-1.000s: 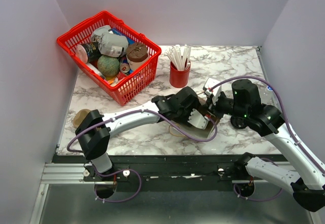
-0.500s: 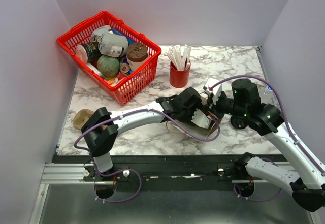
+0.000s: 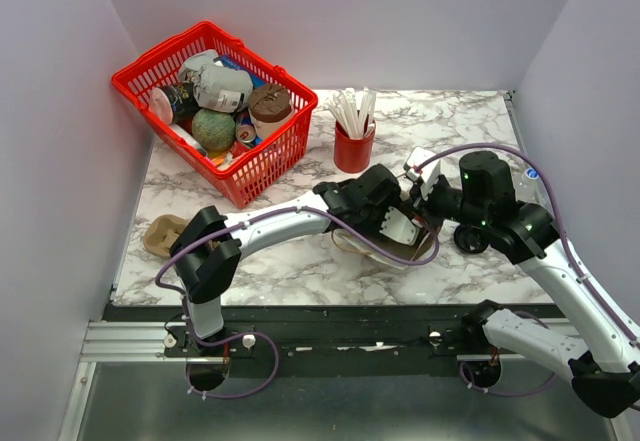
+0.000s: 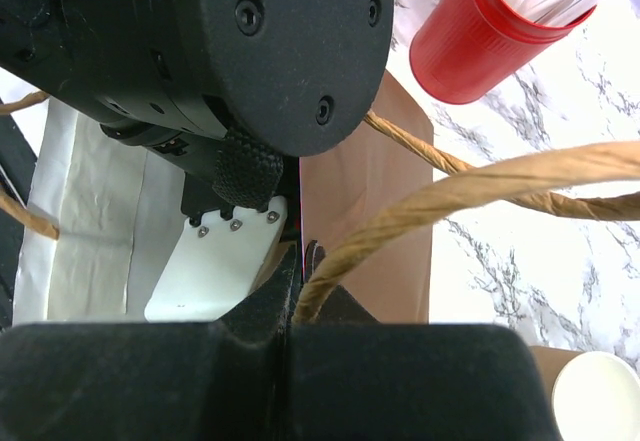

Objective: Pack the takeout coffee

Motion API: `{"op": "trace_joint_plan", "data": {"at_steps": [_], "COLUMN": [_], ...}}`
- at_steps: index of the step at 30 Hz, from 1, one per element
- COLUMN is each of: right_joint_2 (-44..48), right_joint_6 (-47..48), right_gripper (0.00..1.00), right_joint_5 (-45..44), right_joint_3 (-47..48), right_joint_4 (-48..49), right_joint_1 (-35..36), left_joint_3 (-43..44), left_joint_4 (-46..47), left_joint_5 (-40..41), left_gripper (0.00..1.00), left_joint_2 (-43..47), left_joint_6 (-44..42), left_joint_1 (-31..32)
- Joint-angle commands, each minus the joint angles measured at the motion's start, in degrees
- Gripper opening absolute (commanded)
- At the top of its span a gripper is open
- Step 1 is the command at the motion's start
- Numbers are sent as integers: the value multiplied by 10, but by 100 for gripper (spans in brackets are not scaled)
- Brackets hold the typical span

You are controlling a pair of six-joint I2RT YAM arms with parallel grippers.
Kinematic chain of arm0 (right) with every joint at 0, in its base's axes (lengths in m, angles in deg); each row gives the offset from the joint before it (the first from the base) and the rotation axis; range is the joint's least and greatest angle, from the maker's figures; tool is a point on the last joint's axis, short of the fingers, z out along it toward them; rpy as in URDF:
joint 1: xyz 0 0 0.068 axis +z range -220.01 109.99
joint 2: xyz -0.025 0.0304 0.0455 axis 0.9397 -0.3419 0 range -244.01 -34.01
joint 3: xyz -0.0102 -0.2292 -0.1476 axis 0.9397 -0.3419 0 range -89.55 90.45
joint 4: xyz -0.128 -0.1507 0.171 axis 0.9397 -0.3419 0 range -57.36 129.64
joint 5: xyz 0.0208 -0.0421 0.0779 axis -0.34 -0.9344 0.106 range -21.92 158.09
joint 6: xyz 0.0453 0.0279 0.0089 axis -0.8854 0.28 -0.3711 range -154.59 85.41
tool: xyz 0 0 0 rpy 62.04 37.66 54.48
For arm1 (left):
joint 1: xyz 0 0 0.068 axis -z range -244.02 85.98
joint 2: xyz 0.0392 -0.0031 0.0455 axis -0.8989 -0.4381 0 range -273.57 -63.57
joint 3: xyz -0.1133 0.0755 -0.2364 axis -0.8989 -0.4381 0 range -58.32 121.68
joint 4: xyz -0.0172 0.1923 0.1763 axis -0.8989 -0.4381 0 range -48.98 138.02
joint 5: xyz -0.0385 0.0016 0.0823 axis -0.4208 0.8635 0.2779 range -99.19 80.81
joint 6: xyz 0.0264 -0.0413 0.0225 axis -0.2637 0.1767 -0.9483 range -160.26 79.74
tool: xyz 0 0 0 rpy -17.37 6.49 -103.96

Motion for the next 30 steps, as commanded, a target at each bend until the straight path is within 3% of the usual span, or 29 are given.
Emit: {"op": "trace_joint_plan", "data": {"at_steps": [1,3,5,6,7,24,30], "right_joint_2": [3,0,-4,-7,-9,-33,-35], "right_joint_6": [-19,-19,-18,-17,-17,-7,-6], "right_gripper": [1,0,0,1,1,0,1], "right_joint_5": [106,104,105,104,105,110,111], "right_joint_3": [5,6,9,12,12,25,30], "right_joint_4": [-43,-44,-43,-43,-44,-43,-46], "right_joint_1": [16,15,15,15,15,13,12], "left_joint_3": [5,8,7,4,1,23,43], "left_joint_4": [-47,-51,-49,-46,-44,-56,-70], "left_joint_5": [-15,-15,-15,-10,-8,-15,-10], "left_gripper": [52,57,77,82,98,98,89], "left_joint_2": [-21,-19,-14,-11,-6,23,14], "left_joint_6": [93,98,106,107,106,123,142], "left_joint_1": [-28,-28,-28,-28,-28,-28,-28]}}
